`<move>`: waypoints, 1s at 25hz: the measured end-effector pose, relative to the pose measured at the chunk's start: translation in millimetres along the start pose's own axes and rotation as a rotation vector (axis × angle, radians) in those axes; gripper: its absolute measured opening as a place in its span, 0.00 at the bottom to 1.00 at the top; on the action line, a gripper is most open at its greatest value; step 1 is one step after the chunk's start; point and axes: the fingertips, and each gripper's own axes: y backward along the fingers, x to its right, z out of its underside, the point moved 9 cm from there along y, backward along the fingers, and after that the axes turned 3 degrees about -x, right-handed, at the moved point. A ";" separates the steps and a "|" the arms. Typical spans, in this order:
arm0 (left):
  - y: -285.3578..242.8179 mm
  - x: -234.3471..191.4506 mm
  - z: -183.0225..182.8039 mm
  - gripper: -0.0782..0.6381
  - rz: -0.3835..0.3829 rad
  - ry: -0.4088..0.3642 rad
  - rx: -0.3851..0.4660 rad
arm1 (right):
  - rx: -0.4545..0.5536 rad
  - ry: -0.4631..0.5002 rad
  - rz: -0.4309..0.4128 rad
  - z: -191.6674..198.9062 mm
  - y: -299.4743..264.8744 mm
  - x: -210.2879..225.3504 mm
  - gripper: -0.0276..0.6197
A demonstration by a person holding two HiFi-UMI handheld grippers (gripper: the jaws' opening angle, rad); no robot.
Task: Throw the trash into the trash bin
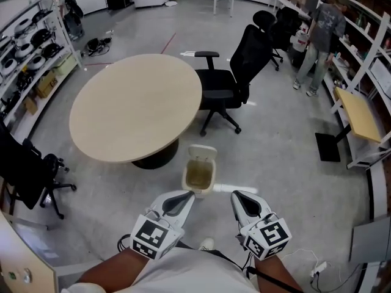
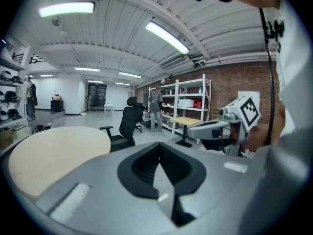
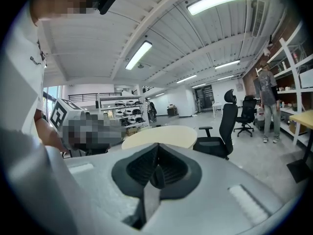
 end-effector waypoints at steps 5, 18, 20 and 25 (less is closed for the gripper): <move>-6.0 -12.5 2.8 0.12 0.067 -0.059 -0.003 | 0.007 -0.006 0.051 0.3 -2.5 -9.6 0.05; 13.5 -60.3 6.7 0.12 0.085 -0.023 0.024 | -0.017 -0.039 0.136 -2.8 -28.3 -42.8 0.05; 16.7 -64.7 9.9 0.12 0.085 -0.013 0.026 | -0.018 -0.035 0.138 -4.4 -31.5 -47.3 0.05; 21.5 -69.9 11.5 0.12 0.087 -0.005 0.037 | -0.024 -0.031 0.150 -4.4 -34.7 -52.9 0.05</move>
